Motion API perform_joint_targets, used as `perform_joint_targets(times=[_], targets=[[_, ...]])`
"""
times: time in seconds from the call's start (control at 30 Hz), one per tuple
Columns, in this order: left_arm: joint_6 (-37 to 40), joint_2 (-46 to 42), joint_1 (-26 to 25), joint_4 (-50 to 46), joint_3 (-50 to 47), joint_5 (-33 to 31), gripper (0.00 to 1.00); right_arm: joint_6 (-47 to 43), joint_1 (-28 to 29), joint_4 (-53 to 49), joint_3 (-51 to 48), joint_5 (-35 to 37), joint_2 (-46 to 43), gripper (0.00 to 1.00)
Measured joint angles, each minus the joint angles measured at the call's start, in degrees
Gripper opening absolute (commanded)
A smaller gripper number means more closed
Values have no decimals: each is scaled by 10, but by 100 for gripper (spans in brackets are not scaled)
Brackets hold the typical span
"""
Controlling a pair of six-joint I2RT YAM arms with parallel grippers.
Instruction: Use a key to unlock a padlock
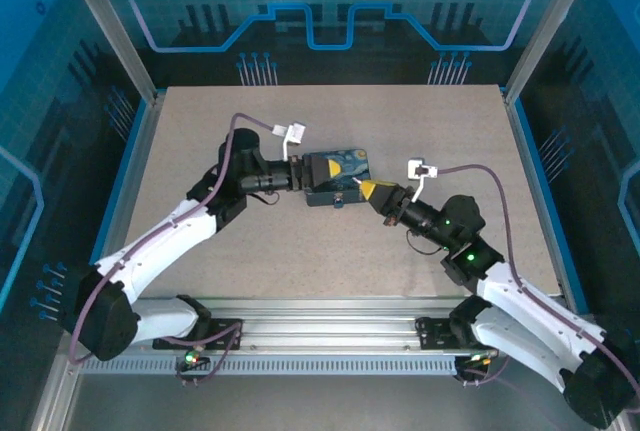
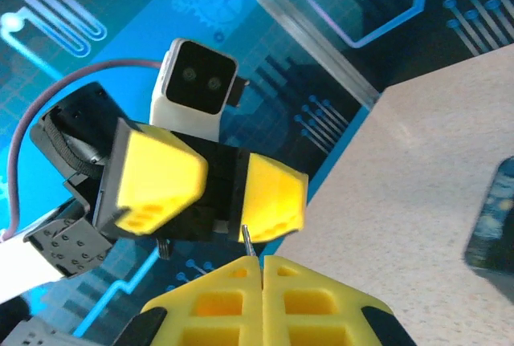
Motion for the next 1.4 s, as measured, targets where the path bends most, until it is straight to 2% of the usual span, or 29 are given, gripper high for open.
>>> perform_joint_targets(times=[0.13,0.37,0.63,0.77,1.17,1.4], targets=[[23,-16,19,-49,-2,-40,71,-21,-43,-82,11,2,-19,0],[60,-12,38,-120,-6,-118,74,-83,-77,-201,47,23,-17,0],[80,64,48,-160,-5,-219,75,-184,-85,-326,139,98,61,0],[88,138,58,-177,25,-256,76,-226,-87,-375,193,150,120,0],[94,337,82,-184,199,-274,75,-282,-89,-446,276,261,286,0],[113,430,82,-209,281,-249,68,-289,-98,-453,303,282,352,0]])
